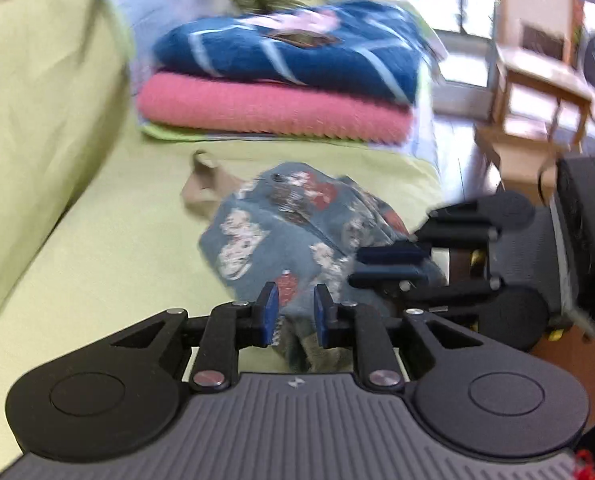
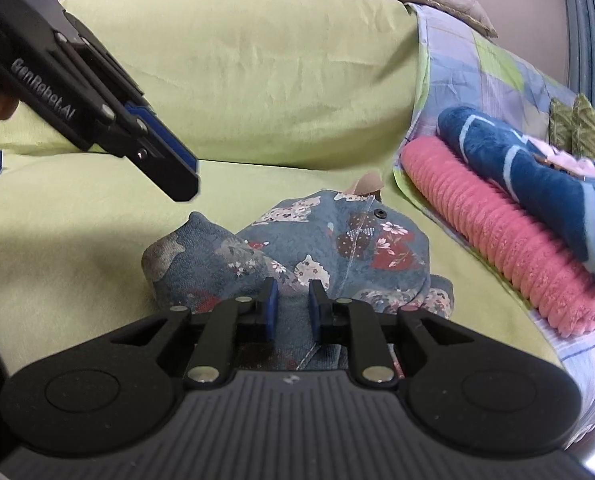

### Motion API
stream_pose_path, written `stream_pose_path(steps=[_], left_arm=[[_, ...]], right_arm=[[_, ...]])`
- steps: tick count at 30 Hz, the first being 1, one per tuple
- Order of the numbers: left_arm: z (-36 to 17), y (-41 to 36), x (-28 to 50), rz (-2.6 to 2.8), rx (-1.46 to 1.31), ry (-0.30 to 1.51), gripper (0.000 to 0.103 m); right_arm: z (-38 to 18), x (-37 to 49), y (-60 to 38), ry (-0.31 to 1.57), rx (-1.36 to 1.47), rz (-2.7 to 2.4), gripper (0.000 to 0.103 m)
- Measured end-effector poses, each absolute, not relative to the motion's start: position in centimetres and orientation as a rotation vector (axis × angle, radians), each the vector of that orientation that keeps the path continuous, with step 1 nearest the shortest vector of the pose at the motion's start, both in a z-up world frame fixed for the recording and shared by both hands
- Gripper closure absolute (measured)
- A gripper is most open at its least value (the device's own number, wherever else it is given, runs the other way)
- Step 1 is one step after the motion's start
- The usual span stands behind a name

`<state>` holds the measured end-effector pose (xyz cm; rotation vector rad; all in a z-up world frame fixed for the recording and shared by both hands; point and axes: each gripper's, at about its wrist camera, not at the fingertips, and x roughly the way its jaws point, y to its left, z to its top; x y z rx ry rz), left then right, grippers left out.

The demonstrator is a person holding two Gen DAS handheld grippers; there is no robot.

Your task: Fold shopping bag

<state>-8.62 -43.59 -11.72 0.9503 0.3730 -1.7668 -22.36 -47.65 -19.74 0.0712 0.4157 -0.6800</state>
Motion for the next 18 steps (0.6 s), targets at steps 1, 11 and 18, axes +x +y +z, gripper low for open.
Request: stream_pose_path(steps=[1, 11, 18], left_arm=[[-12.5, -43.6, -9.3, -1.762, 0.994, 0.329, 0.088], [-15.8, -44.7, -9.2, -1.668, 0.967, 0.349, 0.083], [-15.4, -44.7, -8.4, -1.651, 0.900, 0.440, 0.083]], right_arm=[[-19.7, -22.3, -47.8, 0.419, 0.078, -0.673, 0.087], [-19.6, -23.5, -51.2, 0.374, 0.393, -0.630, 0.090], [-14.9, -25.7, -51.4, 0.345, 0.514, -0.780, 0.087]])
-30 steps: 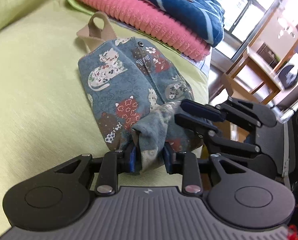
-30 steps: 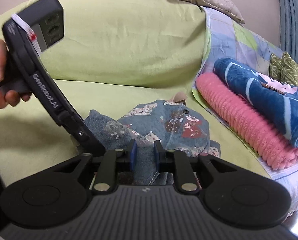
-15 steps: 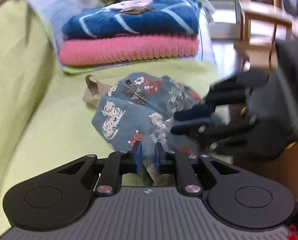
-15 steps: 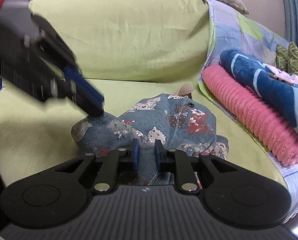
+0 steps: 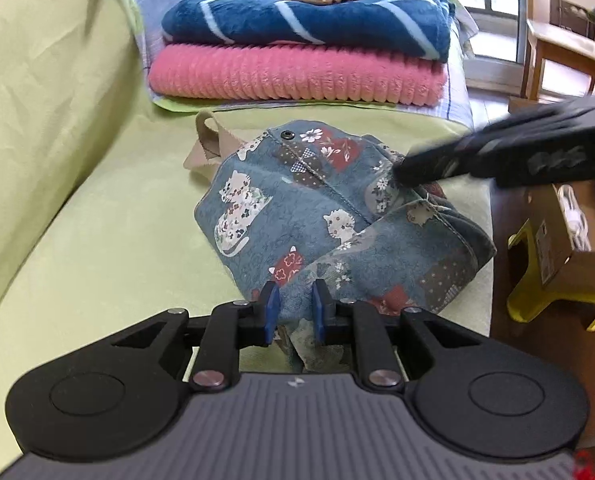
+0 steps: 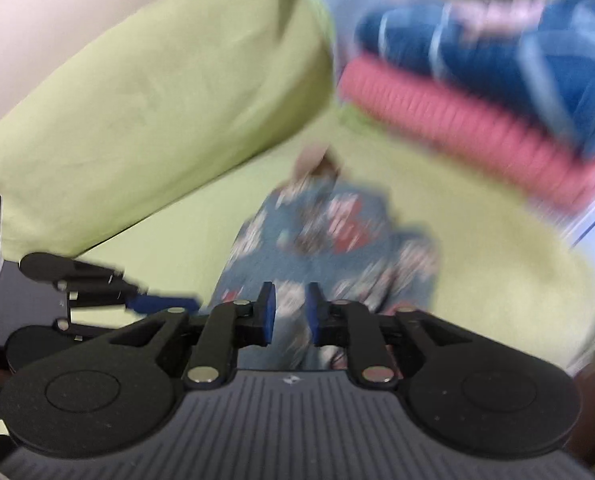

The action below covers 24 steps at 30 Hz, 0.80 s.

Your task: Fold shopping bag

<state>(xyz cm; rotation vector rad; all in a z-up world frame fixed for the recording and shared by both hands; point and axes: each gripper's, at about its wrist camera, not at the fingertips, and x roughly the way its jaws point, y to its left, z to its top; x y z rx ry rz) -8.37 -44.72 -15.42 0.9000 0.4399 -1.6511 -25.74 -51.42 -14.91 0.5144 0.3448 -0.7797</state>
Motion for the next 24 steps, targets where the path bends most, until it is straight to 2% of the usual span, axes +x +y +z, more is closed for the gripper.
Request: stream_pose_path(steps=[4, 6, 7, 13, 24], left_arm=[[-15.3, -44.6, -8.2, -1.641, 0.879, 0.460, 0.083], [-15.2, -44.6, -8.3, -1.639, 0.879, 0.463, 0.083], [-15.2, -44.6, -8.2, -1.642, 0.878, 0.469, 0.083], [-14.9, -44.8, -8.4, -1.632, 0.880, 0.480, 0.083], [-12.3, -43.8, -9.2, -1.621, 0.849, 0.495, 0.082]], right_arm=[[-14.1, -25.5, -48.4, 0.418, 0.363, -0.775, 0.087], [-15.0, -24.6, -47.7, 0.487, 0.336, -0.755, 0.091], [-15.8, -24.1, -47.8, 0.533, 0.336, -0.765, 0.096], [-17.6, -23.0, -50.1, 0.656, 0.392, -0.741, 0.097], [-17.8, -23.6, -51.8, 0.671, 0.490, -0.679, 0.097]])
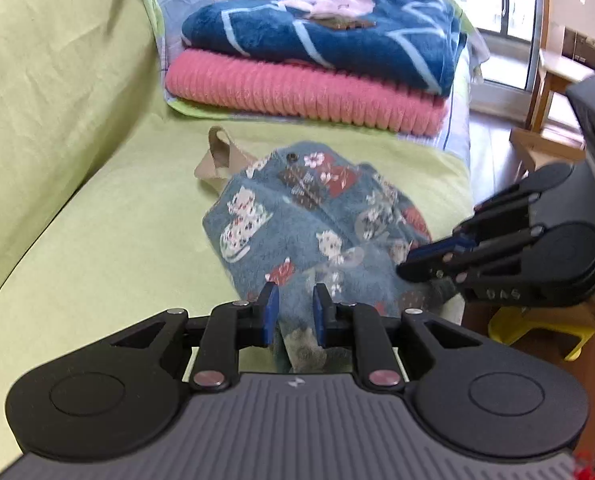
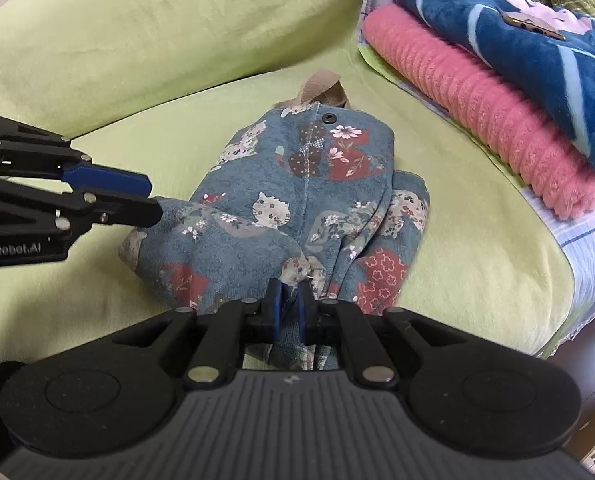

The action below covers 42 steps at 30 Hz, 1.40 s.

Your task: Fold shopping bag

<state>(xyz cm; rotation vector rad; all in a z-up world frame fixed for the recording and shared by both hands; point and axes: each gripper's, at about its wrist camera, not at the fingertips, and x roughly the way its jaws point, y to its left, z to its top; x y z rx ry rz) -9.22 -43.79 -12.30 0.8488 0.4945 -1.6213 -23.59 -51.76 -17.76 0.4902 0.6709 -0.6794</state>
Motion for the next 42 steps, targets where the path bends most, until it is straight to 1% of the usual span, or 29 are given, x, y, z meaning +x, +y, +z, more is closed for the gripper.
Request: stream_pose_path(steps=[3, 5, 6, 7, 11, 14, 20, 36, 38, 40, 41, 42], left_arm=[[-12.0, -44.0, -9.4, -1.650, 0.809, 0.554, 0.082], [-12.4, -44.5, -9.3, -1.635, 0.822, 0.594, 0.078], [-13.0, -44.9, -9.1, -1.619, 0.832, 0.618, 0.080], [-13.4, -45.1, -8.7, -1.615, 0.826, 0.637, 0.080], [-14.0, -46.0, -8.0, -1.616, 0.808, 0.690, 0.077], [-14.2, -46.4, -7.9, -1.614, 0.806, 0.701, 0.075], [-14.6, -46.3, -7.9, -1.599, 0.764, 0.705, 0.075], [-14.7, -46.3, -8.0, -1.598, 0.744, 0.699, 0.075], [-14.4, -45.7, -8.4, -1.627, 0.774, 0.634, 0.075], [-14.1, -44.0, -9.6, -1.667, 0.854, 0.463, 0.074], [-14.0, -43.0, -10.3, -1.671, 0.897, 0.358, 0.071], [-14.1, -41.8, -11.0, -1.671, 0.947, 0.243, 0.063]], right_arm=[[-17.5, -23.5, -52.2, 0.689, 0.515, -0.673, 0.097], [-17.4, -23.4, -52.8, 0.703, 0.542, -0.668, 0.099], [-17.4, -23.4, -53.1, 0.710, 0.554, -0.663, 0.099], [-17.4, -23.3, -53.3, 0.720, 0.560, -0.655, 0.099], [-17.0, -22.5, -54.2, 0.780, 0.577, -0.640, 0.099], [-16.8, -22.1, -55.1, 0.824, 0.602, -0.622, 0.099], [-16.8, -22.0, -56.2, 0.863, 0.639, -0.590, 0.099], [-16.9, -21.3, -55.8, 0.882, 0.613, -0.621, 0.099], [-16.9, -21.4, -55.7, 0.875, 0.613, -0.622, 0.099], [-17.0, -21.6, -55.6, 0.864, 0.617, -0.621, 0.099], [-17.1, -21.7, -55.6, 0.857, 0.621, -0.620, 0.099], [-17.1, -21.9, -55.6, 0.850, 0.626, -0.620, 0.099]])
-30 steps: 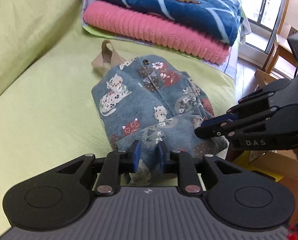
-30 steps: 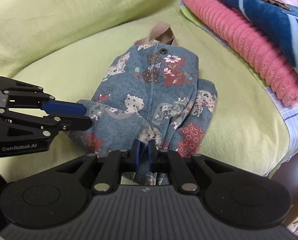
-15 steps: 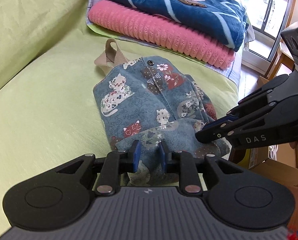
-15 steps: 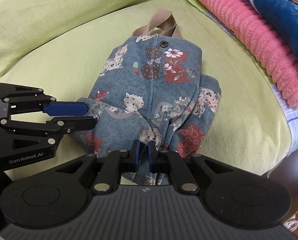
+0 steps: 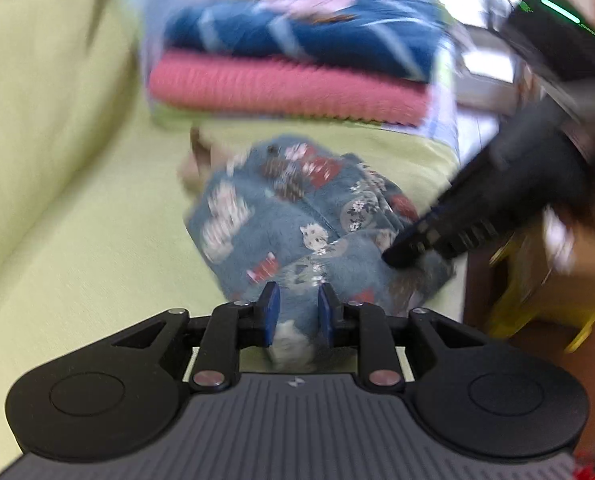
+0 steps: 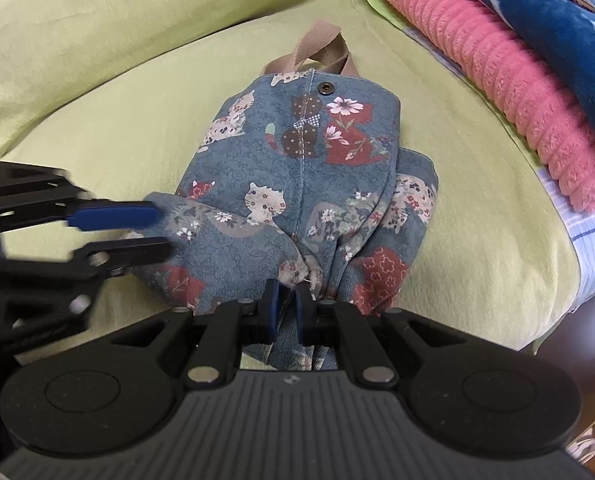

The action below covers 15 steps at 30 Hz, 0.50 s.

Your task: Fold shopping bag

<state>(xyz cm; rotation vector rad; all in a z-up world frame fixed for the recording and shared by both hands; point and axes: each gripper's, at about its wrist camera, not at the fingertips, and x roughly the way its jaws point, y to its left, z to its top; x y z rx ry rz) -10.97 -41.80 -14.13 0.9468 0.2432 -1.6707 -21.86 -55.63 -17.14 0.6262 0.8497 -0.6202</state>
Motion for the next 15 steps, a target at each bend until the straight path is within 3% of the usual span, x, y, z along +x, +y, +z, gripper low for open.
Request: stream_pose_path(steps=[2, 7, 11, 15], left_arm=[[-14.9, -39.4, -12.3, -1.678, 1.077, -0.008, 0.057], [-19.2, -36.5, -15.0, -1.631, 1.467, -0.526, 0.056], [-23.0, -36.8, -15.4, -1.527, 1.667, -0.788, 0.048], [-25.7, -37.3, -15.2, -1.479, 1.748, -0.989, 0.049]], right_arm=[[-17.2, -22.0, -55.6, 0.842, 0.630, -0.618, 0.099], [-17.2, -22.1, -55.8, 0.842, 0.633, -0.599, 0.099], [-17.3, -22.5, -56.2, 0.827, 0.658, -0.579, 0.099], [-17.4, -22.8, -56.4, 0.819, 0.672, -0.562, 0.099]])
